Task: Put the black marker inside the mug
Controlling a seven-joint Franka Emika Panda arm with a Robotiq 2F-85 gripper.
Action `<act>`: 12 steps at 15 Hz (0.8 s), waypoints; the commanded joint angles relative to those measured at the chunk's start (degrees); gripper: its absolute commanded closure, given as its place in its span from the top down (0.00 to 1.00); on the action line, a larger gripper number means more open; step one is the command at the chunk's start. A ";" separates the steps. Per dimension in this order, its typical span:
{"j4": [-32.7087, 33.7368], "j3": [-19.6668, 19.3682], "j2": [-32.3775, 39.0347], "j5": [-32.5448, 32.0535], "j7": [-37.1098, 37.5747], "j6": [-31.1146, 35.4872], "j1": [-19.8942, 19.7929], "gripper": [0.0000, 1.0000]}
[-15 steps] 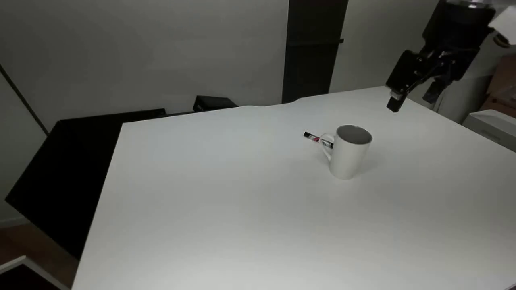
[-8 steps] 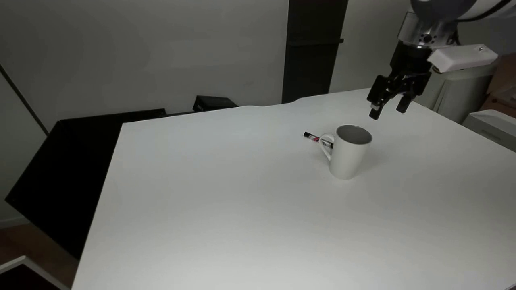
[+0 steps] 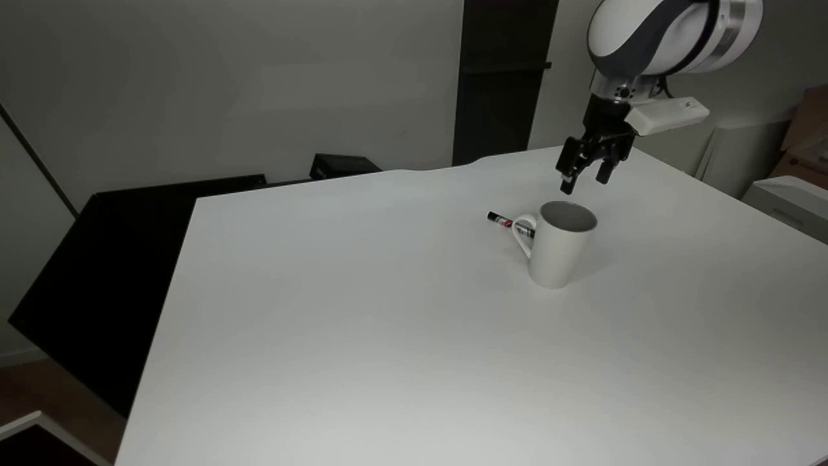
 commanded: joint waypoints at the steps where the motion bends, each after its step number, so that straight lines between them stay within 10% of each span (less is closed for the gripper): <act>1: 13.84 1.21 9.31 -0.70 -0.87 -4.61 -0.82 1.00; 12: 35.67 2.42 24.79 -4.14 -4.60 -12.07 2.08 1.00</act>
